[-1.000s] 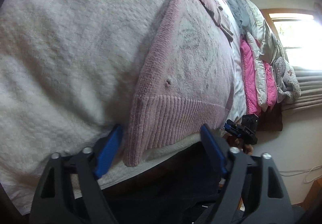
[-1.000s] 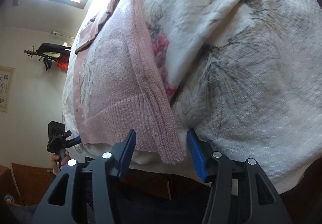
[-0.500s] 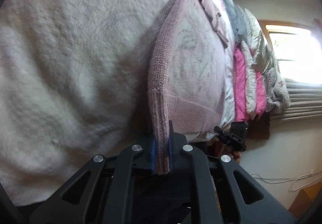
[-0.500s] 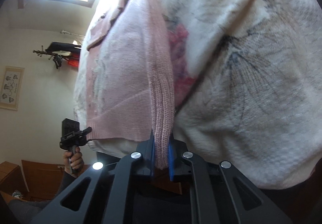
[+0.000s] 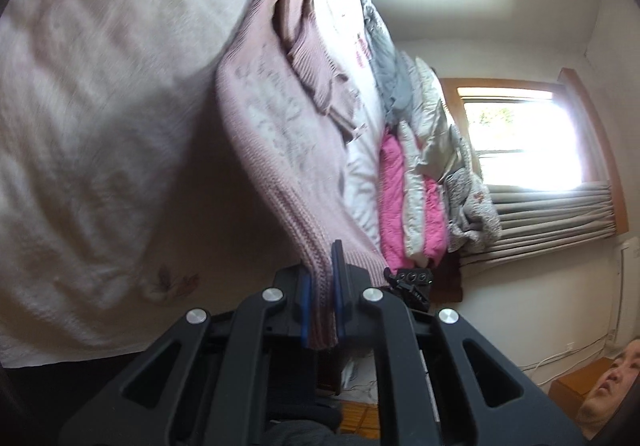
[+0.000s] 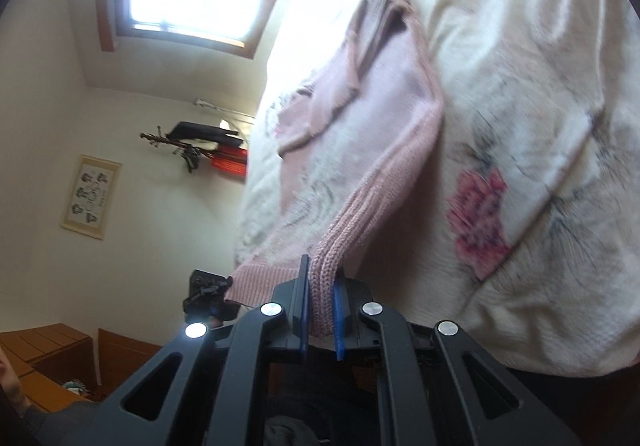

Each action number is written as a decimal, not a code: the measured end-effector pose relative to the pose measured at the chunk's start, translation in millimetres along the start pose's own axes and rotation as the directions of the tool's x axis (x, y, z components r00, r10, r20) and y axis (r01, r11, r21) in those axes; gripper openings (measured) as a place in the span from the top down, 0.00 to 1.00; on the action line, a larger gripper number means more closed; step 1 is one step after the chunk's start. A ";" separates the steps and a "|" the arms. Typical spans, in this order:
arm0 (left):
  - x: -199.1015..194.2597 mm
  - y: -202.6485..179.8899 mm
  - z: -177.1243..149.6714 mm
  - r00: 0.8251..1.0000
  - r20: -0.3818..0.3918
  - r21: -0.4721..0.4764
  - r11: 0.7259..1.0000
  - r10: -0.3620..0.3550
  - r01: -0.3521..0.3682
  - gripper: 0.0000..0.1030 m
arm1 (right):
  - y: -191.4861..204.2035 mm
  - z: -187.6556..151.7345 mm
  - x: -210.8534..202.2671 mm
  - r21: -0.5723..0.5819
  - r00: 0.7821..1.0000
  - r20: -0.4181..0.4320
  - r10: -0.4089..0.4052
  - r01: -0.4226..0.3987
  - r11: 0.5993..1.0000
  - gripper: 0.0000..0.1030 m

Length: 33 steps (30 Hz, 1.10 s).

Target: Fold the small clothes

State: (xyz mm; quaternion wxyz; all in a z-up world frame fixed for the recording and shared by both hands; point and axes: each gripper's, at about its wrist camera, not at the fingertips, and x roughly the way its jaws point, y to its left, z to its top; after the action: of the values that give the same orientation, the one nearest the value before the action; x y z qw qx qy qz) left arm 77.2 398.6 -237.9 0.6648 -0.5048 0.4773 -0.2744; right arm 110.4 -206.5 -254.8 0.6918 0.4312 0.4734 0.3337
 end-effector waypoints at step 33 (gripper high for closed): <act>76.7 31.2 252.5 0.995 0.070 -0.282 0.958 0.076 -0.053 0.70 | -42.0 240.6 96.8 0.185 0.973 0.023 -0.231 0.223 0.957 0.67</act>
State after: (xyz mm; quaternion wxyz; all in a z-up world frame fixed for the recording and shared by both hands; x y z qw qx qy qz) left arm 334.0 447.6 -285.6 0.6140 -0.5886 0.5004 -0.1617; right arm 371.3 -206.8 -285.4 0.6939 0.4425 0.5325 0.1980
